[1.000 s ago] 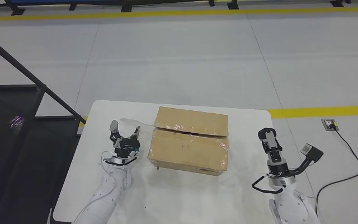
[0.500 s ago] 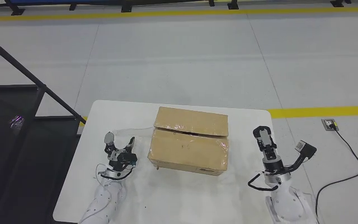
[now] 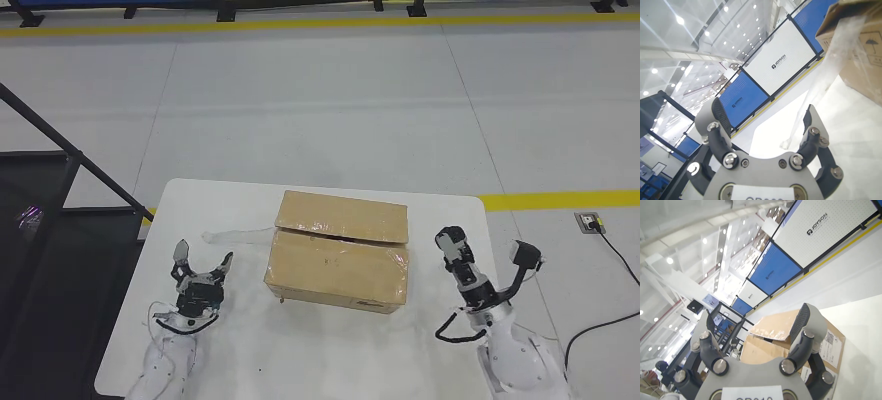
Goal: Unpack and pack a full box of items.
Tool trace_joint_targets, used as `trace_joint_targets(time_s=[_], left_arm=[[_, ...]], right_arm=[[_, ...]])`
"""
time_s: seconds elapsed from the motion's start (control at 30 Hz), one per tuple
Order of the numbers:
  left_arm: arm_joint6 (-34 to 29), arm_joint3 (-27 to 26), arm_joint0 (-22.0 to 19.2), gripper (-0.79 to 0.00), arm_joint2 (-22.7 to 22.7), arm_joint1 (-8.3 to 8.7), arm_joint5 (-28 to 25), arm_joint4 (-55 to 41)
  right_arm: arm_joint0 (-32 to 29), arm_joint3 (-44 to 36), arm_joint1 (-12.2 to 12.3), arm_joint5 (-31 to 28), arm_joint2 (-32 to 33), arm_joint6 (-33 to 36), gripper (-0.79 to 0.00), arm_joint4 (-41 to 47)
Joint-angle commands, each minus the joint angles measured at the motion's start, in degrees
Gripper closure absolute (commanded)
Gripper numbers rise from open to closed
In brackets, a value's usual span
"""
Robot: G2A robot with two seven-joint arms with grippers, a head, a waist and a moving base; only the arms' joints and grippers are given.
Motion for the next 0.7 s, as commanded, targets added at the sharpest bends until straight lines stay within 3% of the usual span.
trace_joint_targets(time_s=[0.0, 0.07, 0.13, 0.43, 0.57, 0.67], left_arm=[[-0.73, -5.01, 2.8, -0.785, -3.23, 1.07, -7.61, -1.51], [-2.33, -9.57, 5.05, -0.785, -6.1, 1.85, -13.96, -4.09], [-4.79, -12.72, 6.31, -0.785, -8.47, 2.27, -12.27, -3.7], [-5.08, -12.88, 6.37, -0.785, -8.35, 2.25, -12.57, -3.76], [-12.11, -17.86, 6.41, -0.785, -7.87, 2.15, -23.09, -9.75], [-18.65, -21.34, 7.18, -0.785, -9.11, 2.24, -29.33, -15.75]], right_arm=[[-0.96, -1.63, 0.41, 0.67, 0.5, 4.64, -0.785, -1.79], [-1.14, -1.9, 0.49, 0.94, 0.57, 5.54, -0.785, -2.11], [-1.14, -1.9, 0.49, 0.94, 0.57, 5.54, -0.785, -2.11], [-1.19, -2.13, 0.49, 0.84, 0.19, 6.19, -0.785, -1.97], [0.09, 0.17, 0.74, 0.0, -0.69, 12.1, -0.785, 4.33], [2.25, 3.26, 1.22, -0.37, -0.35, 20.24, -0.785, 12.2]])
